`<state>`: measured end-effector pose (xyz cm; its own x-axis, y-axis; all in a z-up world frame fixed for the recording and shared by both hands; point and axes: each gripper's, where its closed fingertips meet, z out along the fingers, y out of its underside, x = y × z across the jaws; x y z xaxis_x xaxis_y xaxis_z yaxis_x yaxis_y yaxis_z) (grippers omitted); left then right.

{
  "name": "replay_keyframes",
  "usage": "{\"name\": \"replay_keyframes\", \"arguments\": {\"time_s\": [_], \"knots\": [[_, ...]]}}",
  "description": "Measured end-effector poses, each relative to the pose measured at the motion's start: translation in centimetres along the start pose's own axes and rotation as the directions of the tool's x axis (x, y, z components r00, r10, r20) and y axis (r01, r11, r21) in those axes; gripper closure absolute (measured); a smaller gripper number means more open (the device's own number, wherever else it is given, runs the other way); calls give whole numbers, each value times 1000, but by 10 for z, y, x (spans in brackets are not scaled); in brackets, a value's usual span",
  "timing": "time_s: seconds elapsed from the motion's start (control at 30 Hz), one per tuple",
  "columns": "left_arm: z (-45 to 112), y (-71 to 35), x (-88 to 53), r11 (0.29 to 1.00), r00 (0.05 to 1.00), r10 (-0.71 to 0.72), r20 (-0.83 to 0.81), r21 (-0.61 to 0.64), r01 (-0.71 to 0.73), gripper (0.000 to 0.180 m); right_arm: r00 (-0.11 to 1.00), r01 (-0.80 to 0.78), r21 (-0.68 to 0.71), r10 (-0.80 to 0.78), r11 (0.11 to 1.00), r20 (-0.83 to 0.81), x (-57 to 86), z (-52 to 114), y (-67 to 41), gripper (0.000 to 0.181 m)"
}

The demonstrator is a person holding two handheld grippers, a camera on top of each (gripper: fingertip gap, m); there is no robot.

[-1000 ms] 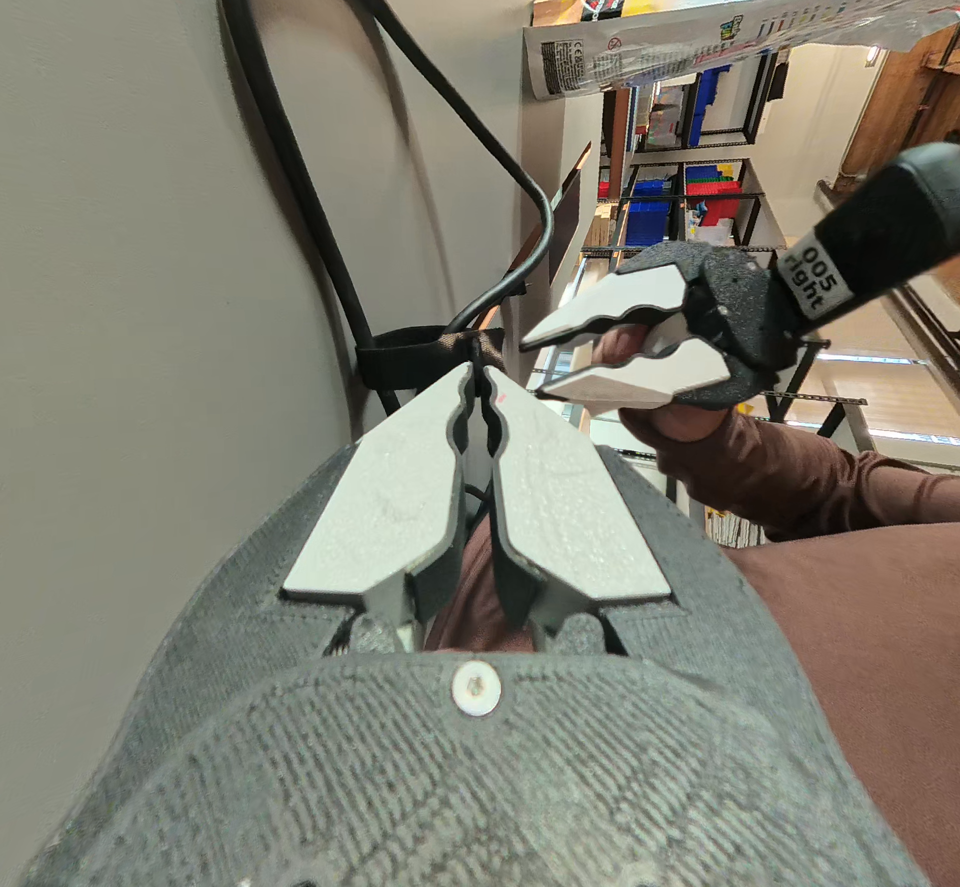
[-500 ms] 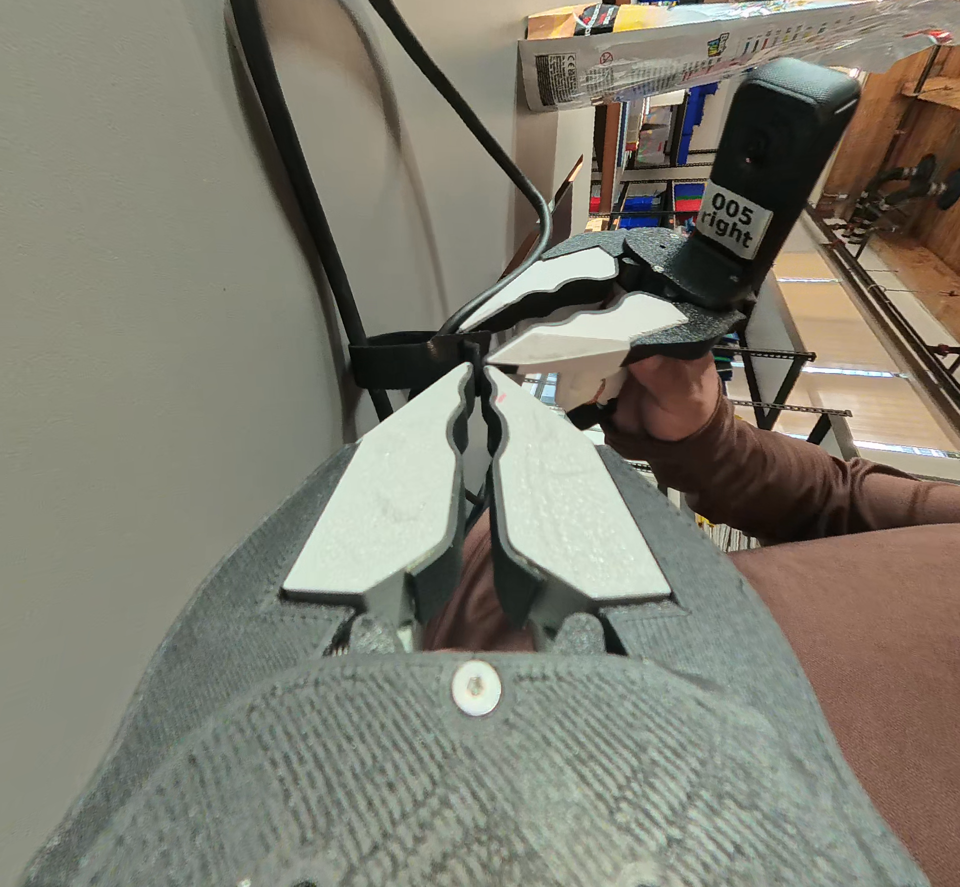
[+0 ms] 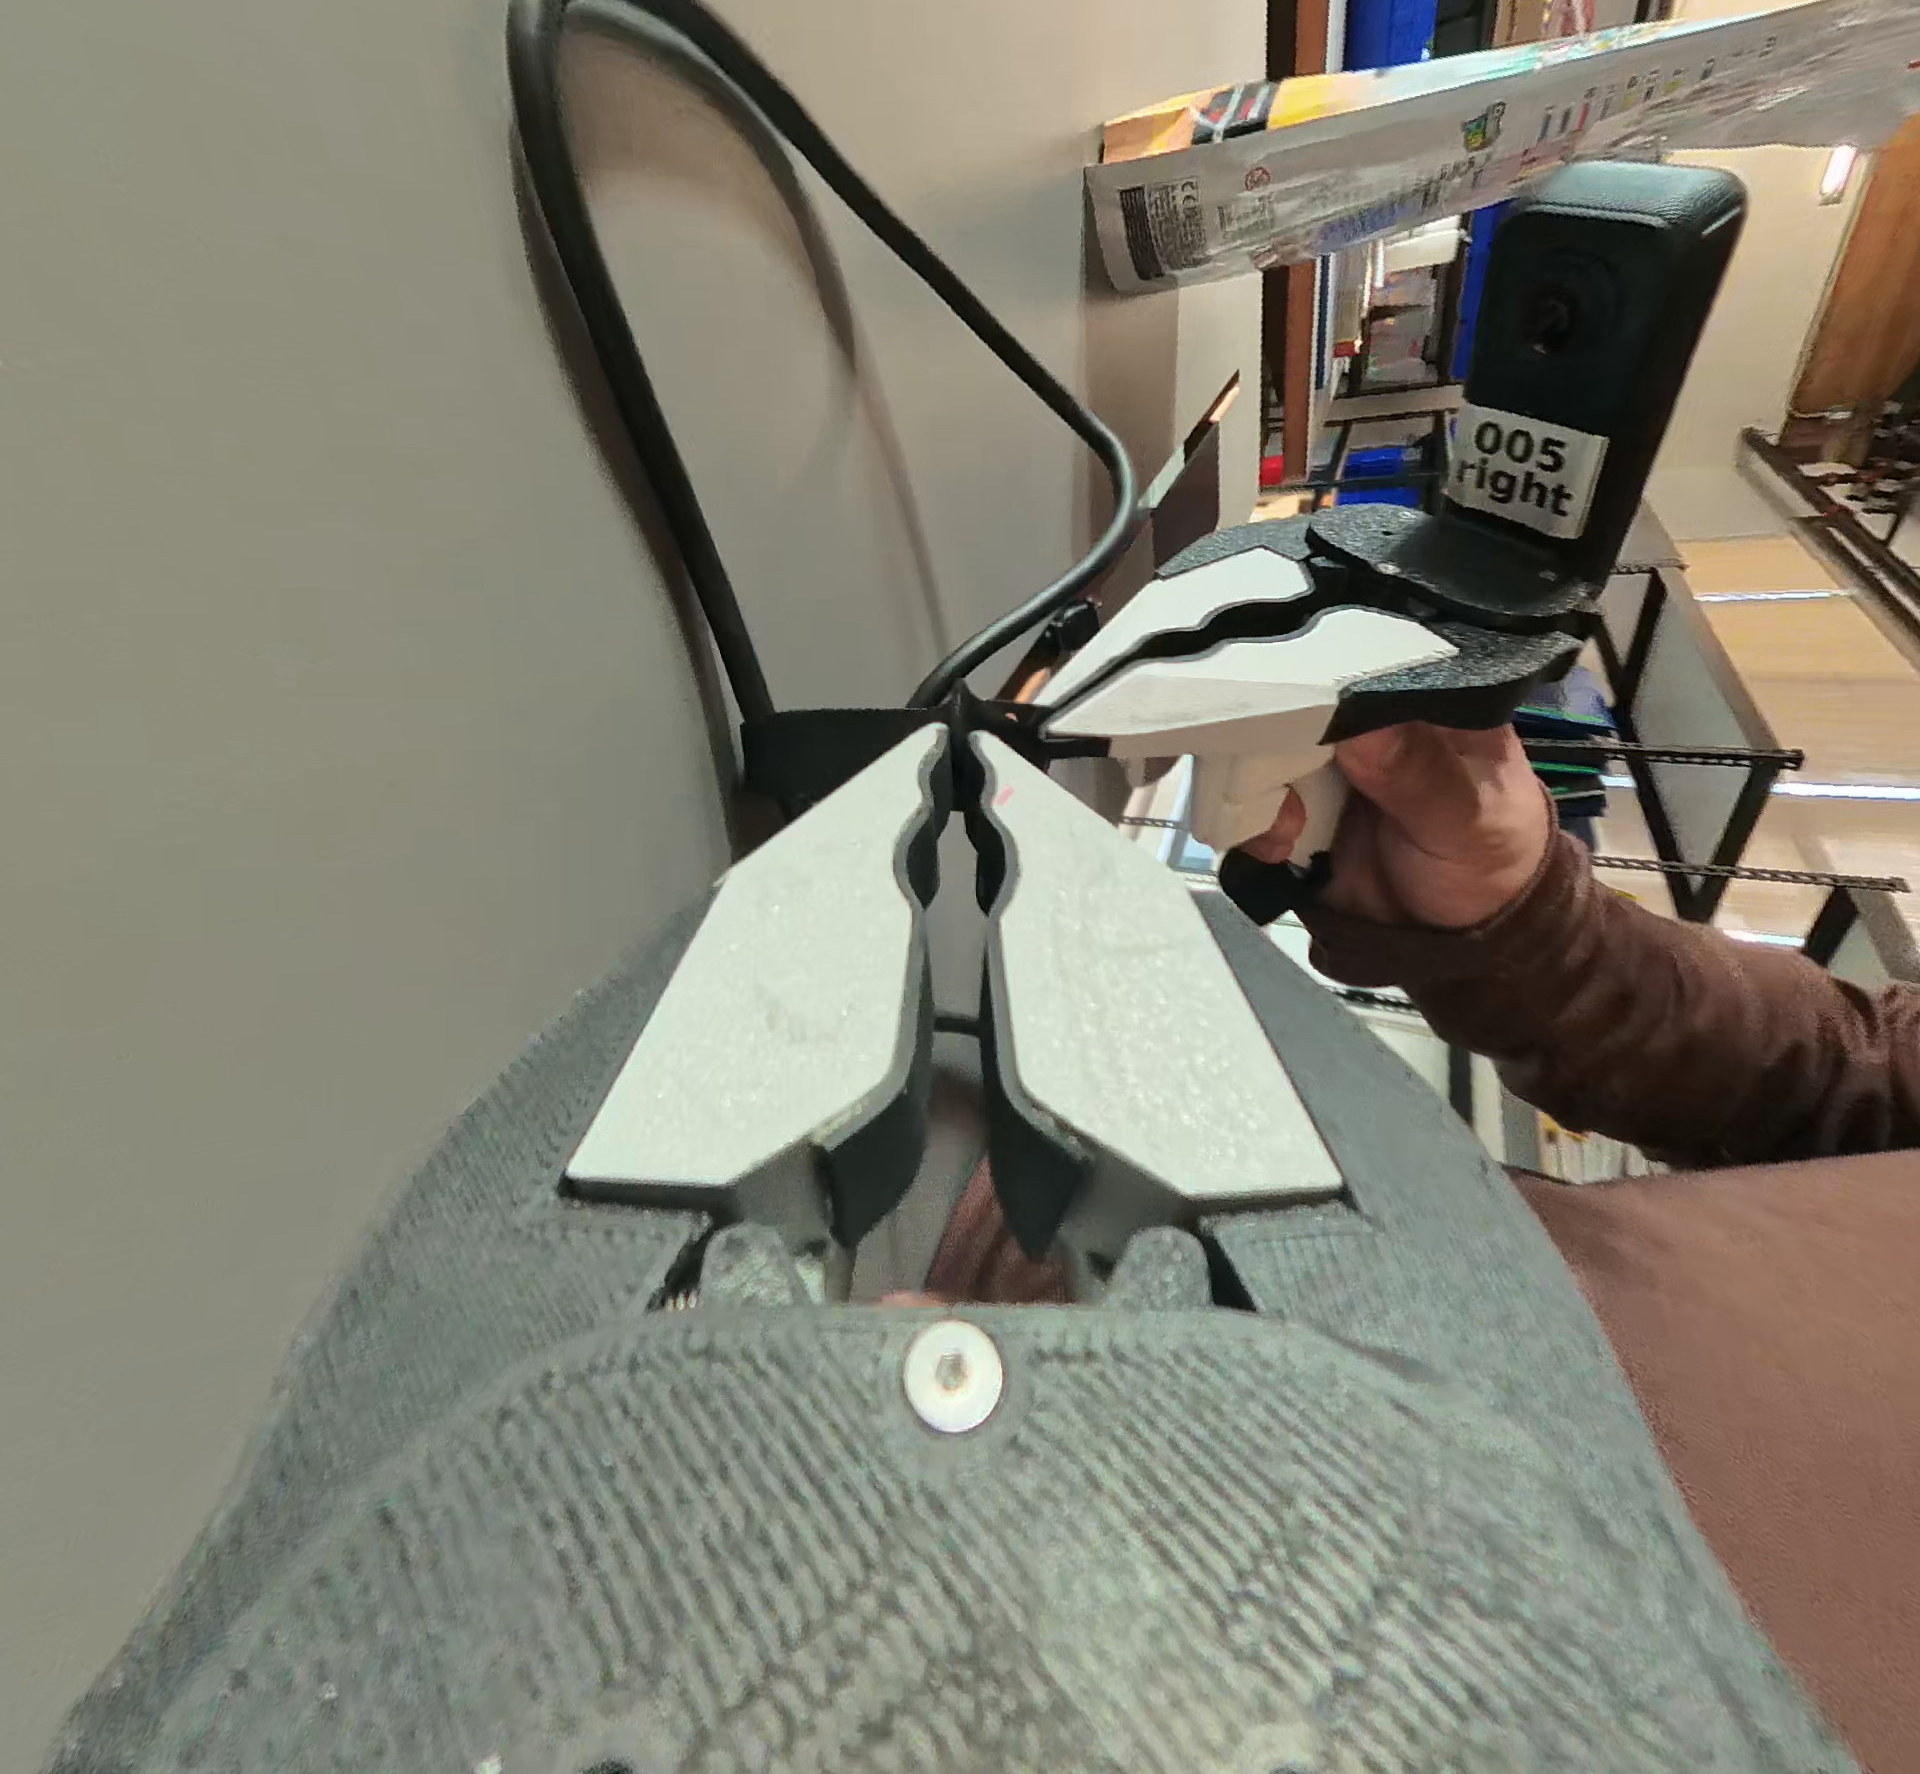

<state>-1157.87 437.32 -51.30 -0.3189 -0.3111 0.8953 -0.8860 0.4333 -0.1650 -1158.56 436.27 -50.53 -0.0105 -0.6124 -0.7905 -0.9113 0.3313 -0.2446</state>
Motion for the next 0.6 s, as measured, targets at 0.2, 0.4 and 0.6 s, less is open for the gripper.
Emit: {"name": "replay_keyframes", "arguments": {"time_s": [0.2,0.4,0.6], "knots": [[3,-3,16,997,1000,5,-7,75,-4,180,998,-61,64,63,996,-17,4,-15,-6,172],[3,4,20,995,999,-27,-21,99,29,180,999,-24,113,27,993,-23,-9,-28,7,170],[0,5,17,993,999,-43,-22,111,45,180,998,-54,85,55,995,-15,-4,-9,16,167]]}}
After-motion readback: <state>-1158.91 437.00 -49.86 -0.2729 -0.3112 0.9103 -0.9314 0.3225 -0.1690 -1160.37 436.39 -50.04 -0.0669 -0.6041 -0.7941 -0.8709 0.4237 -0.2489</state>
